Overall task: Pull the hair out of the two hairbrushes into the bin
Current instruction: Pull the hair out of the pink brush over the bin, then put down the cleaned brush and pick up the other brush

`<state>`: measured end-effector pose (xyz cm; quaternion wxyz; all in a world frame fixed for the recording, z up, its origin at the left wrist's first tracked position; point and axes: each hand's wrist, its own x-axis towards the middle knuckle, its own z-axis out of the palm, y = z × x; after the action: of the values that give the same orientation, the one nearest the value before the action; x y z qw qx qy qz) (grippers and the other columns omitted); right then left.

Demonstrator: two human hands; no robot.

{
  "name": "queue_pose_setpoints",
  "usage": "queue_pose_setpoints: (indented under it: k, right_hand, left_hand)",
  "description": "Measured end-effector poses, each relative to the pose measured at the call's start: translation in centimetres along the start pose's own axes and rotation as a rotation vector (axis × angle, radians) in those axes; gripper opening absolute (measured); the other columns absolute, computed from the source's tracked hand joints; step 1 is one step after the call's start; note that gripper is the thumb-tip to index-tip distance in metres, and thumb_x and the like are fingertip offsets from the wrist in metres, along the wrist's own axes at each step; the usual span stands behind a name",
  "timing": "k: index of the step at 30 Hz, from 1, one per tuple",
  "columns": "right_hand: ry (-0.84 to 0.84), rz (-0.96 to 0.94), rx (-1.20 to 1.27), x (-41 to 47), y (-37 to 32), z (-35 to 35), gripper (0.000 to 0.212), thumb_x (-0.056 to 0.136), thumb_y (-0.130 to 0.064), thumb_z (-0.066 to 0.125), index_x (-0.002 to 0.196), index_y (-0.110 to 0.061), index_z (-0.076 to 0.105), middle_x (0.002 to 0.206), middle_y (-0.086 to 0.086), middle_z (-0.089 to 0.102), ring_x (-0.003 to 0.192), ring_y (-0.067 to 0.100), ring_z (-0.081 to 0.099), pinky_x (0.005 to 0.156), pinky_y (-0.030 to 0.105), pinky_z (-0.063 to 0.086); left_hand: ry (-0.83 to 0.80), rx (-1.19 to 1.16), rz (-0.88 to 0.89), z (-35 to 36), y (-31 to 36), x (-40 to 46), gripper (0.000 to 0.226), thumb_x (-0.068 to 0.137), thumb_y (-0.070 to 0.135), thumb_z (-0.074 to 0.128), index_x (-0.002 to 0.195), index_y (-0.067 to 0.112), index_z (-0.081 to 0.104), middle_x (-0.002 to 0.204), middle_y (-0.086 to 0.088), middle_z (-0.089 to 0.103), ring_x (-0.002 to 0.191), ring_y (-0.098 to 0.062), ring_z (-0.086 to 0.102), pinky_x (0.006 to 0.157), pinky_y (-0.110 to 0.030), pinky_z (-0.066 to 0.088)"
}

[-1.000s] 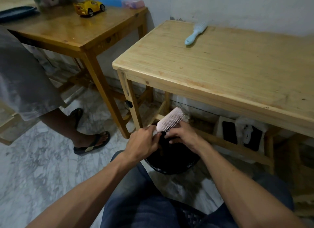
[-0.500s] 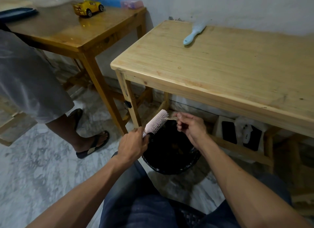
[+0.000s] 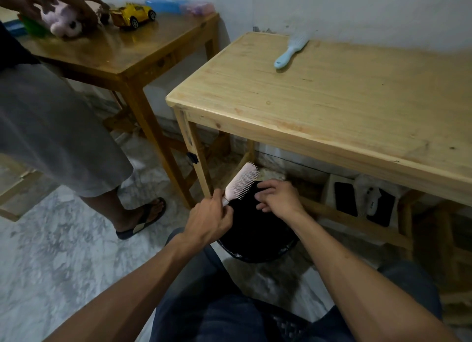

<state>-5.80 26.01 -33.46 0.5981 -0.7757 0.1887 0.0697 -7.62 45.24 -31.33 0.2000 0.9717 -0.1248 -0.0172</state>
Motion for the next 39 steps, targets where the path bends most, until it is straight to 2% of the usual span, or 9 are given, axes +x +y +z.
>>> queue_pose_setpoints:
  k: [3,7,13,18,23,27,32,37,39]
  right_hand:
    - [0.036,-0.062,-0.128,0.0,-1.1,-0.7,0.014,0.089,-0.034,0.071,0.095,-0.025,0.078,0.072,-0.011,0.076,0.066,0.002,0.065,0.062,0.021,0.046]
    - [-0.013,-0.026,0.061,0.6,-1.8,-0.7,0.030,0.095,-0.037,0.061,0.124,-0.032,0.066,0.114,-0.007,0.070,0.102,0.013,0.068,0.095,0.035,0.054]
    - [-0.117,-0.038,0.304,0.3,-3.3,-0.5,0.028,0.097,-0.018,0.065,0.125,-0.020,0.063,0.093,0.005,0.075,0.072,0.014,0.073,0.070,0.030,0.061]
    - [-0.059,-0.065,0.340,-0.1,-5.8,-0.3,0.021,0.096,-0.013,0.065,0.117,-0.011,0.068,0.094,0.013,0.073,0.076,0.024,0.066,0.064,0.027,0.059]
    - [-0.103,-0.122,0.318,-1.3,-8.7,0.5,0.025,0.096,-0.009,0.065,0.121,-0.008,0.065,0.087,0.011,0.070,0.064,0.018,0.062,0.064,0.029,0.060]
    - [-0.117,-0.160,0.259,-2.8,-10.8,2.0,0.033,0.094,-0.014,0.068,0.126,-0.009,0.062,0.092,0.012,0.072,0.064,0.017,0.065,0.053,0.023,0.055]
    - [-0.167,-0.212,0.271,-5.3,-14.9,4.0,0.029,0.093,-0.012,0.068,0.121,-0.005,0.064,0.098,0.019,0.074,0.067,0.019,0.067,0.057,0.024,0.058]
    - [-0.112,-0.325,0.297,-6.6,-20.4,3.3,0.026,0.094,-0.016,0.069,0.119,-0.008,0.065,0.102,0.016,0.075,0.077,0.019,0.074,0.063,0.026,0.060]
    - [-0.065,-0.347,0.313,-6.3,-22.5,2.0,0.027,0.093,-0.017,0.070,0.118,-0.009,0.066,0.100,0.015,0.075,0.077,0.019,0.074,0.067,0.028,0.061]
  left_hand:
    - [-0.092,-0.068,-0.069,0.0,-0.2,0.0,0.032,0.095,0.038,0.041,0.115,0.015,0.050,0.089,-0.007,0.066,0.078,-0.029,0.062,0.067,-0.039,0.045]
    - [-0.125,-0.164,-0.126,-0.4,-0.6,0.0,0.041,0.088,0.048,0.033,0.109,0.019,0.053,0.091,-0.005,0.066,0.078,-0.024,0.060,0.068,-0.041,0.048]
    - [-0.138,-0.142,-0.083,-1.4,0.5,-0.1,0.037,0.086,0.046,0.042,0.109,0.020,0.052,0.084,-0.002,0.065,0.073,-0.022,0.062,0.059,-0.036,0.046]
    - [-0.113,-0.138,-0.023,-2.8,1.0,-0.9,0.041,0.089,0.039,0.050,0.123,0.016,0.050,0.087,-0.002,0.066,0.071,-0.023,0.061,0.061,-0.032,0.044]
    - [-0.014,-0.173,0.000,-5.0,0.5,-2.4,0.030,0.085,0.042,0.046,0.104,0.019,0.052,0.079,-0.006,0.068,0.073,-0.031,0.063,0.063,-0.040,0.049]
    - [0.049,-0.229,0.007,-7.0,-0.6,-4.7,0.022,0.084,0.043,0.051,0.095,0.024,0.056,0.071,0.000,0.067,0.062,-0.025,0.062,0.057,-0.039,0.050]
    - [0.163,-0.261,-0.003,-10.7,-1.7,-7.0,0.023,0.083,0.039,0.054,0.093,0.019,0.060,0.065,0.001,0.066,0.055,-0.021,0.061,0.056,-0.048,0.051]
    - [0.292,-0.303,0.033,-14.9,-1.2,-6.7,0.017,0.090,0.030,0.061,0.100,0.018,0.065,0.068,0.004,0.066,0.054,-0.013,0.062,0.051,-0.035,0.053]
    - [0.327,-0.326,0.052,-16.1,-0.5,-5.8,0.020,0.089,0.033,0.062,0.104,0.019,0.066,0.075,0.006,0.068,0.061,-0.013,0.064,0.058,-0.040,0.056]
